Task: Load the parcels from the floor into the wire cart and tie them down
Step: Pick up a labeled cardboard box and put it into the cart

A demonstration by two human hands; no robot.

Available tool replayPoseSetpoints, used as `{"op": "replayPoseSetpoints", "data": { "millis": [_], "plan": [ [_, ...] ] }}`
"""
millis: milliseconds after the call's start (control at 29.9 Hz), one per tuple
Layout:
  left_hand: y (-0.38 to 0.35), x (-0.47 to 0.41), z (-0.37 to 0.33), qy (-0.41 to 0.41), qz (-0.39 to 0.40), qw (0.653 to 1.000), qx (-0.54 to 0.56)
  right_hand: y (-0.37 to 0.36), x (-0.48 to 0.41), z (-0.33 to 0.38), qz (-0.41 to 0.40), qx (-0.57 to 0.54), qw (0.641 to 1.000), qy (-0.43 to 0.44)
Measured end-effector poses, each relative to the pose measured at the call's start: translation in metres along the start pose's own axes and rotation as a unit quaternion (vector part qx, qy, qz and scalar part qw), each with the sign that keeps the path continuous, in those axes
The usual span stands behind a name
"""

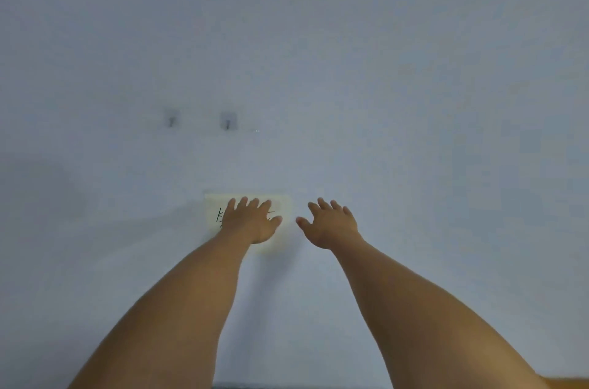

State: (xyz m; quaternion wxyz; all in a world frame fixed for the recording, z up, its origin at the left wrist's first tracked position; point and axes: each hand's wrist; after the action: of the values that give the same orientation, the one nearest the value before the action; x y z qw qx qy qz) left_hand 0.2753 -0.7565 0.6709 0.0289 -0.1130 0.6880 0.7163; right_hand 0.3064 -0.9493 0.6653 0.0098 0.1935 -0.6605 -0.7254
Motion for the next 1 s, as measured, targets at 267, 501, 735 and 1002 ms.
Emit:
{"op": "replayPoseSetpoints", "data": {
  "millis": [267,501,735,1002],
  "plan": [
    [0.053,0.029,0.011,0.030,-0.028,0.999,-0.011,0.026,0.009,0.015,-0.015,-0.009,0.999,0.027],
    [0.049,0.085,0.116,0.142,-0.014,0.988,-0.062,0.025,0.003,0.122,-0.019,-0.033,0.989,0.141],
    [0.054,0.220,0.274,0.291,0.001,0.950,-0.111,0.026,0.048,0.319,0.016,-0.079,0.956,0.283],
    [0.096,0.424,0.442,0.468,-0.016,0.872,-0.140,0.058,0.168,0.563,0.000,-0.131,0.873,0.470]
  ]
}}
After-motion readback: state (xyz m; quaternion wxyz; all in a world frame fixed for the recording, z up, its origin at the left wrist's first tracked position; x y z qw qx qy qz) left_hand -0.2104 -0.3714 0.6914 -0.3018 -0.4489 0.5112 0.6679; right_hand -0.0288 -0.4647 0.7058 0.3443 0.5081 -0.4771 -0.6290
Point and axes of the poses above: each hand's wrist, its own x-axis away from the middle knuckle, its own y-axis out of the back of the hand, z = x × y, and after that the axes turned 2 degrees about -y, right-handed
